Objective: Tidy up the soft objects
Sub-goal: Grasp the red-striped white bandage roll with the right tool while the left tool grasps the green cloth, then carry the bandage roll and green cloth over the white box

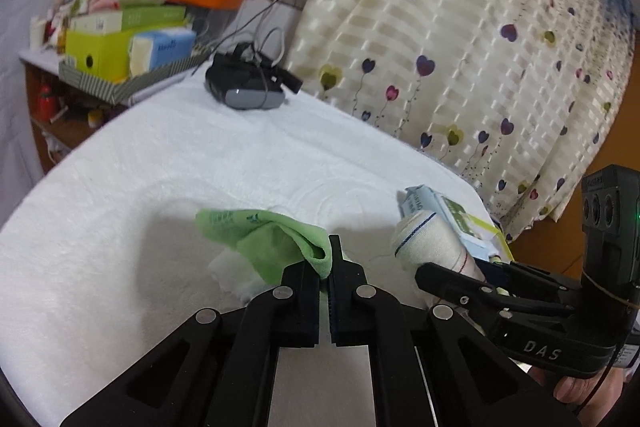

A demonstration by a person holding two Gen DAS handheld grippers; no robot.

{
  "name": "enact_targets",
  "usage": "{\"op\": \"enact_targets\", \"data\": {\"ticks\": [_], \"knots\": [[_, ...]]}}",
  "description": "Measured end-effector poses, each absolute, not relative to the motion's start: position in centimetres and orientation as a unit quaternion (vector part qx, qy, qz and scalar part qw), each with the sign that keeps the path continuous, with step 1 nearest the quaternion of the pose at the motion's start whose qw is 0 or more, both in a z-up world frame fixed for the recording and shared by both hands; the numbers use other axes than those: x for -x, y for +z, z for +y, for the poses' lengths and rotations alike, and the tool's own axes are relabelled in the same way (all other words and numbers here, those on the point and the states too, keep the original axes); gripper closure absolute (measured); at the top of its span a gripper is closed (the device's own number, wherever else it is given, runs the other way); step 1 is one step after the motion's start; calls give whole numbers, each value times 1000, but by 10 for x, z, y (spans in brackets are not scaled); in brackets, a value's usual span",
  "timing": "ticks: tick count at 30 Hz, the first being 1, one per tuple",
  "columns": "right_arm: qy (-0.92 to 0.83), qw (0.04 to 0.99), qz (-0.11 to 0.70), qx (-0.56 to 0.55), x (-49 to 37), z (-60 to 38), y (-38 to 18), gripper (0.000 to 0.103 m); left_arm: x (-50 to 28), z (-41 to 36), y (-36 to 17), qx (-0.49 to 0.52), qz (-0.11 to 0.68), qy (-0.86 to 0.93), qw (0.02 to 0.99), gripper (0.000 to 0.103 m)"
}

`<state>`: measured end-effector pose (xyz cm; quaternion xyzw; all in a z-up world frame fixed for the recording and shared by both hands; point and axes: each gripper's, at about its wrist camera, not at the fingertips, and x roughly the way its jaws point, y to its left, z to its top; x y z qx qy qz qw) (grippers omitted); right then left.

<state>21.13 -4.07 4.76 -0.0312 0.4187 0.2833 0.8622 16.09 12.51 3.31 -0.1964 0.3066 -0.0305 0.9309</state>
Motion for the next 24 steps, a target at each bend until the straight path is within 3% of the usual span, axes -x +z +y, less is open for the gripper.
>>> {"op": "enact_targets", "data": {"ticks": [24], "knots": [[272,897,349,-19,-123,-108,86,59,-84,59,81,128,253,-75,956,100]]}}
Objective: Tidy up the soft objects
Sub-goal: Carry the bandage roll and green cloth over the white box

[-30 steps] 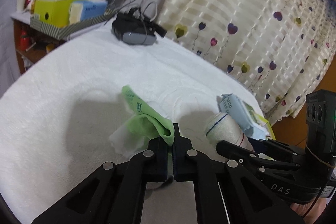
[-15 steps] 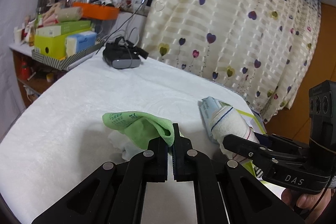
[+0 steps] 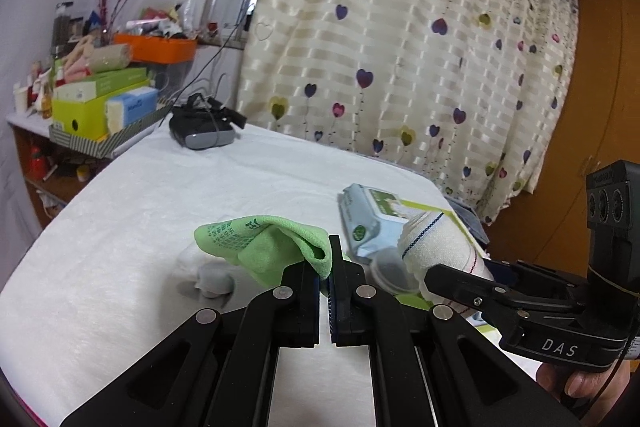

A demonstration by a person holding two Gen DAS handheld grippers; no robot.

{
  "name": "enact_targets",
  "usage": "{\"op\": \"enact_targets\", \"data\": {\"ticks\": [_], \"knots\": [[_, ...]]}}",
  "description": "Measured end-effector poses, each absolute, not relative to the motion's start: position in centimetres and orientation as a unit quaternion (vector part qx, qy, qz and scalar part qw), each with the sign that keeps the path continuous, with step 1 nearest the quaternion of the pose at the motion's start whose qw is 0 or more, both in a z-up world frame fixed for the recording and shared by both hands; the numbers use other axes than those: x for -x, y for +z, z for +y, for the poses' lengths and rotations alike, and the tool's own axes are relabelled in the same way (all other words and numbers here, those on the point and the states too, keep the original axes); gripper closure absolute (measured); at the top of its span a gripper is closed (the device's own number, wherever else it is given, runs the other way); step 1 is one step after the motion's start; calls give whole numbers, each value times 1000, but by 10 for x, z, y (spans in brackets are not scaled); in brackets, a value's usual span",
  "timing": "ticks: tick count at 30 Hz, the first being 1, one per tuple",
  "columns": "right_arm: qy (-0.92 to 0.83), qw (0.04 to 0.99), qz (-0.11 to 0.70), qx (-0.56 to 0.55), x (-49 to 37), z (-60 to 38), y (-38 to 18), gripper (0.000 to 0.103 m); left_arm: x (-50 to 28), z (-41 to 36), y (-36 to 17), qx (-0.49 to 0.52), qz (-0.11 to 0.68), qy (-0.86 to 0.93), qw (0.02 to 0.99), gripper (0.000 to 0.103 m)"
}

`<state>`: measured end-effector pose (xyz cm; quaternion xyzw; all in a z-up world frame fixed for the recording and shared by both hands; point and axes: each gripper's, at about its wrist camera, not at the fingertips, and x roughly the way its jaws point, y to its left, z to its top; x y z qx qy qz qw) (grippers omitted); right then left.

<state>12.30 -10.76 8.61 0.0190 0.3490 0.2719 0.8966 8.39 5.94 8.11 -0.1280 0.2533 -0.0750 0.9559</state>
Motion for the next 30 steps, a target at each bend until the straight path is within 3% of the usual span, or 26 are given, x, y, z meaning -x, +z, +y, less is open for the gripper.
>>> {"op": "enact_targets", "data": {"ticks": [30], "knots": [[237,917,318,-46,-88,-164,104,59,-67,-7,104,87,241,-138,957,100]]}}
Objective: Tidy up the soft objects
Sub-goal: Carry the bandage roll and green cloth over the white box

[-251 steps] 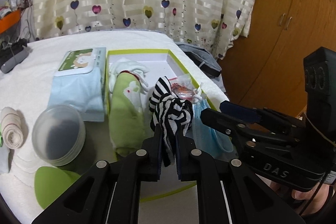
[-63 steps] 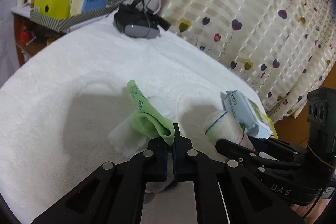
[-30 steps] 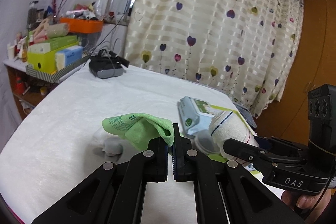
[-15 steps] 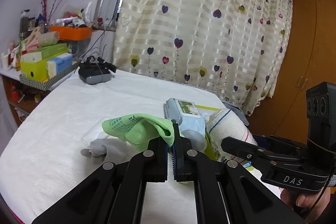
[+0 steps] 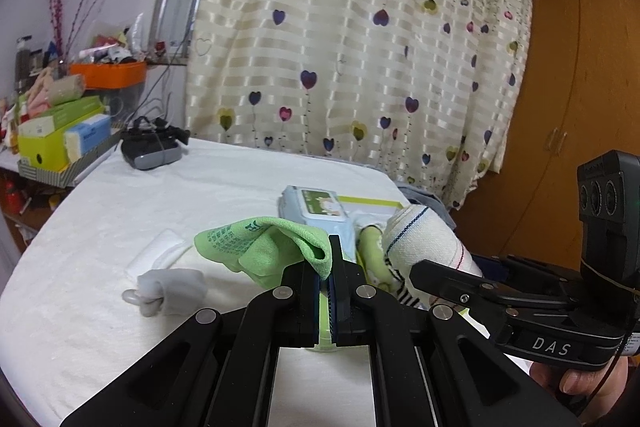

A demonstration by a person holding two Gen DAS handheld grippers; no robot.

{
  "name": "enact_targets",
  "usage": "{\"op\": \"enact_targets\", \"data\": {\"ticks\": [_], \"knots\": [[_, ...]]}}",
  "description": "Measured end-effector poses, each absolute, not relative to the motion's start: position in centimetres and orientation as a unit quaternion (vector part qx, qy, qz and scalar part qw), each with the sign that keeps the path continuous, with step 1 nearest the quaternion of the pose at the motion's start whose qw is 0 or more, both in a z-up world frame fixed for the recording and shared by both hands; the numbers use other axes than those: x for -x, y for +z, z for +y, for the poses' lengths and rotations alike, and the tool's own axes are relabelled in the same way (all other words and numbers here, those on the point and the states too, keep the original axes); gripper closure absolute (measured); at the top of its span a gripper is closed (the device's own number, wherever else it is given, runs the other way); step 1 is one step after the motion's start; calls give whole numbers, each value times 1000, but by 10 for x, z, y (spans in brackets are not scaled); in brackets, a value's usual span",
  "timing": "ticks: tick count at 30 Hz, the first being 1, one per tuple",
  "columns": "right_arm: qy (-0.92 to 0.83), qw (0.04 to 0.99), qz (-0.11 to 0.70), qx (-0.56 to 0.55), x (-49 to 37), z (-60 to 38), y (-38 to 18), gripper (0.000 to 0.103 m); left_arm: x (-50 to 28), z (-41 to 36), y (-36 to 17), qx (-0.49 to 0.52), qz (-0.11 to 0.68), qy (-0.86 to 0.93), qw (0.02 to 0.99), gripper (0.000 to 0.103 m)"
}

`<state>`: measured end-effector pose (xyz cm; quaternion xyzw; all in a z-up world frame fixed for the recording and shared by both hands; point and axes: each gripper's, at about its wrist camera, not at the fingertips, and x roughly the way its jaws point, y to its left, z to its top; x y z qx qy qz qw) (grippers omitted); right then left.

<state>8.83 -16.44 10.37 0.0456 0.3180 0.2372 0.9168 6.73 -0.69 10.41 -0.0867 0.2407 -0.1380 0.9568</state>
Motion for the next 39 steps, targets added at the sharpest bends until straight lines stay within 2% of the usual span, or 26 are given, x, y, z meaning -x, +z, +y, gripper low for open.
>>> {"op": "enact_targets", "data": {"ticks": [39], "knots": [[133,921,345,-121,-105,-290,67,59,-115,-124,76,34,297,-231,926,100]]}}
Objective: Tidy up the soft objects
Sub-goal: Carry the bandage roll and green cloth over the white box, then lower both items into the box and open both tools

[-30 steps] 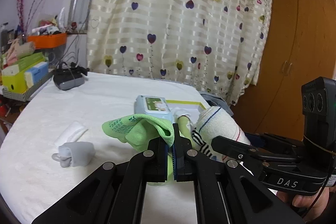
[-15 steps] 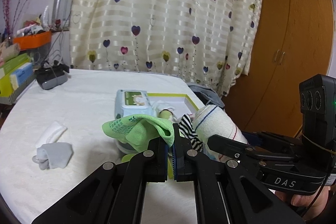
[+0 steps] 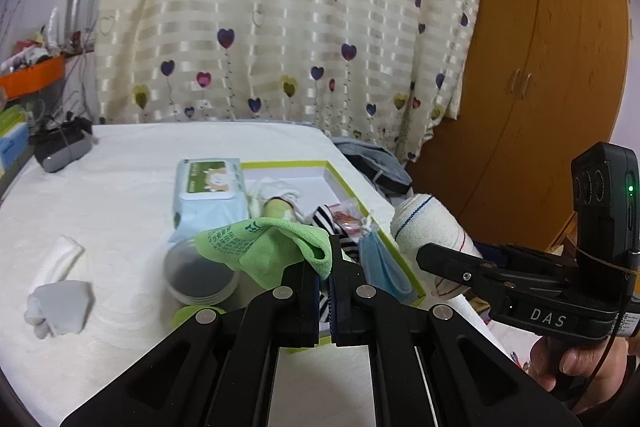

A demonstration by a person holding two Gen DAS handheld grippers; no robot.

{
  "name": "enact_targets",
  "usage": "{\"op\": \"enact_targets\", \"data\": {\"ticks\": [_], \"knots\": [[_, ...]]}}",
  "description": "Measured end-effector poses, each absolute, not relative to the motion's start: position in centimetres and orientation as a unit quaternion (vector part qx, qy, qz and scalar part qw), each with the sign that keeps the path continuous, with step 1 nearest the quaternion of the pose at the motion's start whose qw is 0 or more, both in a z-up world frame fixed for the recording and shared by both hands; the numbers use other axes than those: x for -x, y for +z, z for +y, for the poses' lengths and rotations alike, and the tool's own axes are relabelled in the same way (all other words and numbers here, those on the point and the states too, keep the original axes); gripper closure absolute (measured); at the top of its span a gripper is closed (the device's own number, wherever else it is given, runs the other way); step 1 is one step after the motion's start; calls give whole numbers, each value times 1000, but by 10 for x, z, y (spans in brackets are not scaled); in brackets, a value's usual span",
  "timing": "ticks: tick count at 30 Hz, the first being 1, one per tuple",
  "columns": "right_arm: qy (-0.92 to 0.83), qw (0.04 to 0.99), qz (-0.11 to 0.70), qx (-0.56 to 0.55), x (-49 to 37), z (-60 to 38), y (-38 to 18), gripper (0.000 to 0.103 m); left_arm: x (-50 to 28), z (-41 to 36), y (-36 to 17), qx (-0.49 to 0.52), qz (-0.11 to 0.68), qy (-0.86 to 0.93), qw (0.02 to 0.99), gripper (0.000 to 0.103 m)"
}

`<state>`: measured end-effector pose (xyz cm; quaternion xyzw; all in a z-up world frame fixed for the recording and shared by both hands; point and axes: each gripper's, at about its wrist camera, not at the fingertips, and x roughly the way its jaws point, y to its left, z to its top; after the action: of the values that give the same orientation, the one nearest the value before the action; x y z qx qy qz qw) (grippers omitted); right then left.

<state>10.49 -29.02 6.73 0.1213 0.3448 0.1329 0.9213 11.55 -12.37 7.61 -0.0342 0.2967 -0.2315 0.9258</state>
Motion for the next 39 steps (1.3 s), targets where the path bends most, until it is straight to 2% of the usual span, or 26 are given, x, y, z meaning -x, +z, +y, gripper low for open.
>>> {"op": "enact_targets", "data": {"ticks": [19,26,39], "knots": [[111,911,373,-139,-116,-319,40,59,-145,-163,38,31,342,-300,890,100],[114,905,387,-138,-122,-316,30,59,-164,-164,9,35,387,-288,875,100],[122,890,427,-101,-158,-294,6,59,-190,-160,-7,40,414,-253,874,100]]}}
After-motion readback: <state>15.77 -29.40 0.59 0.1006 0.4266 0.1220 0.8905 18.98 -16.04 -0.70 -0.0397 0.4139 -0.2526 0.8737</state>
